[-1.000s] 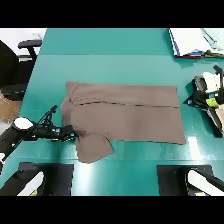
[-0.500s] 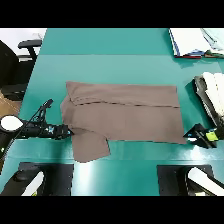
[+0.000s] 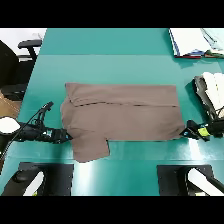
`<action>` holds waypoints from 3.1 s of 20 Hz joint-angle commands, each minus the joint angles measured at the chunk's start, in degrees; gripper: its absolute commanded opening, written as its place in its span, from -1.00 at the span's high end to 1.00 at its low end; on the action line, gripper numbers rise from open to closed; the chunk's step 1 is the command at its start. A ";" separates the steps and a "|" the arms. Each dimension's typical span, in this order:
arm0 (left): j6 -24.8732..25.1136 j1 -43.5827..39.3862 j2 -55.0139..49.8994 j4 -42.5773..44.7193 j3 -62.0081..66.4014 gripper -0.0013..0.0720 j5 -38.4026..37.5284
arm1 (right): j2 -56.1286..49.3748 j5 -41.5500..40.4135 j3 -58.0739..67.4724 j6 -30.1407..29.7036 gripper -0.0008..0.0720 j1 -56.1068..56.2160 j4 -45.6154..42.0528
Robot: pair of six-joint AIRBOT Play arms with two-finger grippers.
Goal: Fold the shirts.
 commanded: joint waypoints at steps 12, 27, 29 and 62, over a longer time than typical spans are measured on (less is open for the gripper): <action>2.73 0.00 -13.11 3.21 18.23 0.90 9.22 | -4.15 0.00 22.91 3.98 0.94 14.14 -7.13; 9.51 0.00 -43.39 -6.29 37.40 -0.34 19.43 | -34.53 -0.70 48.30 -3.67 -0.28 12.59 9.46; 9.53 0.00 -43.39 -8.90 37.53 -0.34 17.66 | -32.74 -0.28 44.19 -4.52 -0.49 8.55 9.49; -0.15 -34.62 -71.19 -9.53 60.04 0.90 30.97 | -21.27 4.79 65.29 -6.23 0.94 30.14 34.03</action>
